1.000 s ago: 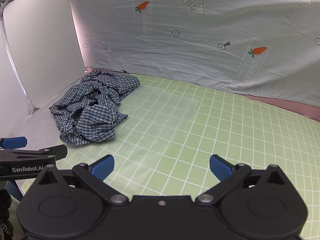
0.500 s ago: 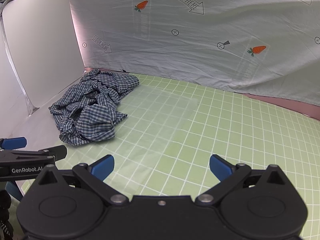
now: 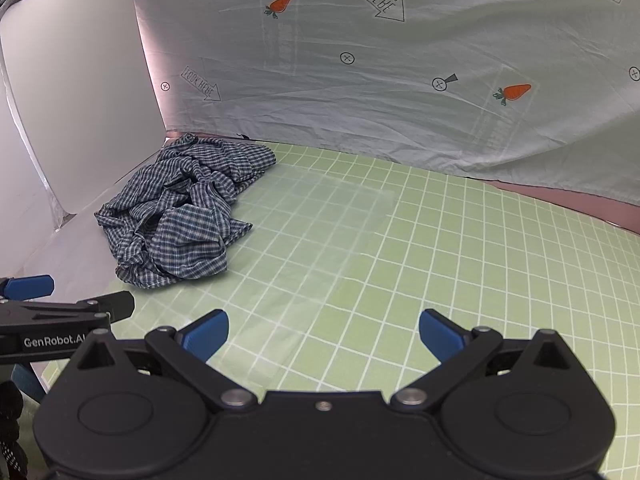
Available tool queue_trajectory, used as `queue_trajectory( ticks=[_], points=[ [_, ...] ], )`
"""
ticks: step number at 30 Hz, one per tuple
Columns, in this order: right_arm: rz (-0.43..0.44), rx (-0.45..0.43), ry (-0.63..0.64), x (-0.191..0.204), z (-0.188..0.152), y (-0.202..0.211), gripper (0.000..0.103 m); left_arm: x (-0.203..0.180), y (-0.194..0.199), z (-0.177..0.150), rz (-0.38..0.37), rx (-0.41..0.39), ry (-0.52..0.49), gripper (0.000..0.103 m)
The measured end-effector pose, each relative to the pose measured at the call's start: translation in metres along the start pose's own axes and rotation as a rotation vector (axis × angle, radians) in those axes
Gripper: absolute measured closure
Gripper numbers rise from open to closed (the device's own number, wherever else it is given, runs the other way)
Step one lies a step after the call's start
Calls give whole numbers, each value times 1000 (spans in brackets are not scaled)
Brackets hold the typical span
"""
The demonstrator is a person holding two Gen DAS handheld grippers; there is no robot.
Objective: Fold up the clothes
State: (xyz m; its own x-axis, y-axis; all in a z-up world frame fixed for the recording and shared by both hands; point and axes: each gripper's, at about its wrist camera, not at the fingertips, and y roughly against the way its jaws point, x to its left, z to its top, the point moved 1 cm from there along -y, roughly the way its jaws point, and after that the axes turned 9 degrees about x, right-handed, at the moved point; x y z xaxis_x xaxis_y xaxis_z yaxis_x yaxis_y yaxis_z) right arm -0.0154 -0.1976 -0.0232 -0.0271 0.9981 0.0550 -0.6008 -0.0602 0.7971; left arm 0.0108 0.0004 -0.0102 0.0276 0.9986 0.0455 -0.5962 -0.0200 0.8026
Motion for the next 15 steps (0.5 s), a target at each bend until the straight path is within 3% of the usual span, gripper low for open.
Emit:
queue_trajectory(
  ticks=[7, 15],
  points=[
    [6, 32, 0, 0, 6, -16, 0, 5, -13, 7, 6, 30, 22, 0],
    [13, 52, -5, 7, 41, -57, 1, 36, -48, 25, 34, 95, 112, 0]
  ],
)
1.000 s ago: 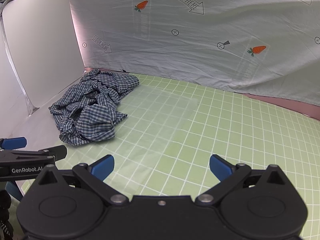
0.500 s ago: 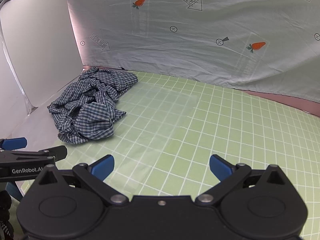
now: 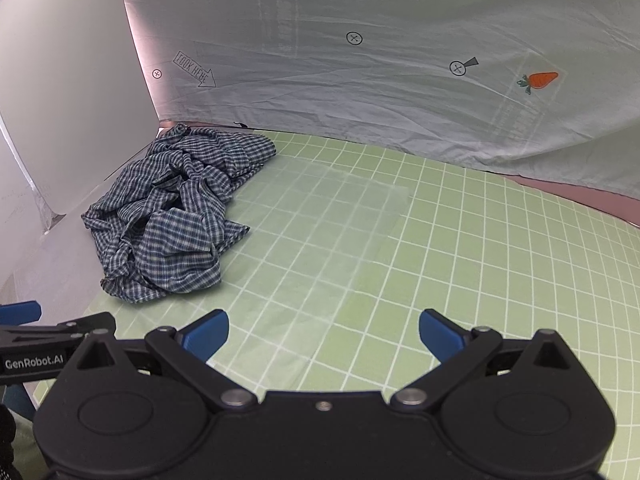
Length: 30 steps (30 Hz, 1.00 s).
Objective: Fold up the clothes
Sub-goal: 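Move both tools to the plaid shirt and close both grippers on its fabric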
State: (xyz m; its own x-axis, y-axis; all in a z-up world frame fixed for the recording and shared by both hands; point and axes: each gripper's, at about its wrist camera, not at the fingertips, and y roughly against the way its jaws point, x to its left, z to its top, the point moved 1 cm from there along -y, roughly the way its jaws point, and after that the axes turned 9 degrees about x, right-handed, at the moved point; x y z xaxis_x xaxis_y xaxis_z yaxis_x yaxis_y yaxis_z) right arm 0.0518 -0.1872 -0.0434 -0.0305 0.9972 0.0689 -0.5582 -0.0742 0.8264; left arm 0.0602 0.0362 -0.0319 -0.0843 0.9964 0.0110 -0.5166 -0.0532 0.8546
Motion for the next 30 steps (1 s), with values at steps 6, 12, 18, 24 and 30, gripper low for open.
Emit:
queue_trajectory(
  ticks=[6, 12, 18, 24, 30],
  points=[
    [21, 15, 30, 24, 36, -40, 1, 36, -35, 26, 25, 56, 88, 0],
    [41, 62, 97, 58, 73, -95, 4, 66, -75, 54, 78, 102, 178, 1],
    [81, 101, 156, 92, 106, -145, 4, 80, -118, 77, 112, 158, 209, 4],
    [158, 143, 163, 118, 126, -190, 5, 89, -145, 93, 69, 189, 256, 24],
    [208, 174, 213, 136, 134, -219, 38, 85, -163, 107, 19, 198, 238, 51]
  ],
)
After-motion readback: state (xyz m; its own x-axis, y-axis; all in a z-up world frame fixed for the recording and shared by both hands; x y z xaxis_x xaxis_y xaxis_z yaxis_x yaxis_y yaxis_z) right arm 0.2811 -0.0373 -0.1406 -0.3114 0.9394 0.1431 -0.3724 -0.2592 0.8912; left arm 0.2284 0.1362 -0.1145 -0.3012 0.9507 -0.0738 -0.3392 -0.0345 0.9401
